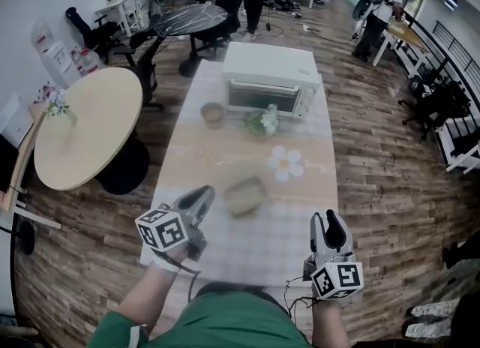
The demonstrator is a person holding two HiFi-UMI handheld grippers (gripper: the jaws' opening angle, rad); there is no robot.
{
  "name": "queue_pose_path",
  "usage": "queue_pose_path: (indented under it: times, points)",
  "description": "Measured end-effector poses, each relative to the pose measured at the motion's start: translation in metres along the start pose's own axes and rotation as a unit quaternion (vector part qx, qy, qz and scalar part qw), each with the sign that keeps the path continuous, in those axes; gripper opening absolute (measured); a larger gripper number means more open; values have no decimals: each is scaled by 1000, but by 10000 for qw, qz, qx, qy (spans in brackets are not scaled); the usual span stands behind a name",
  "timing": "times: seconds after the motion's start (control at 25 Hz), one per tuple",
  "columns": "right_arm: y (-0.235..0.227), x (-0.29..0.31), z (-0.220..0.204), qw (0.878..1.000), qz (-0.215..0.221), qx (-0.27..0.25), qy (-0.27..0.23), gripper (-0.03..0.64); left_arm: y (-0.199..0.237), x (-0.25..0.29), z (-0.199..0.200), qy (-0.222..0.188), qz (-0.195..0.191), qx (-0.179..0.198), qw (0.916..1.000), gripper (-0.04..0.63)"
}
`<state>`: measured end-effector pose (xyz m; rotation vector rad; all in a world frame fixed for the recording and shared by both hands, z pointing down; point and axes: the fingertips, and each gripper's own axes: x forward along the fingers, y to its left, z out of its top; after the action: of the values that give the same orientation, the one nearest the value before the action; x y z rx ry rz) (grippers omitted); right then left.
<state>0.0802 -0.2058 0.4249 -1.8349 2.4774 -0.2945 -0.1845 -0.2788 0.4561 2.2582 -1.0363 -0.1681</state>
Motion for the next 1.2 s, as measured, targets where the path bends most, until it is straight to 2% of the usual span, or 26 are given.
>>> queue_pose_path:
  times: [0.52,1.2]
  points:
    - [14,-16,61,9961,62,-584,-655,143,-45,-19,33,-317,-340,368,9982,40]
    - [17,-9,67,9949,239,-610,-763,143,-42,-11,34,-349,-359,287,9983,40]
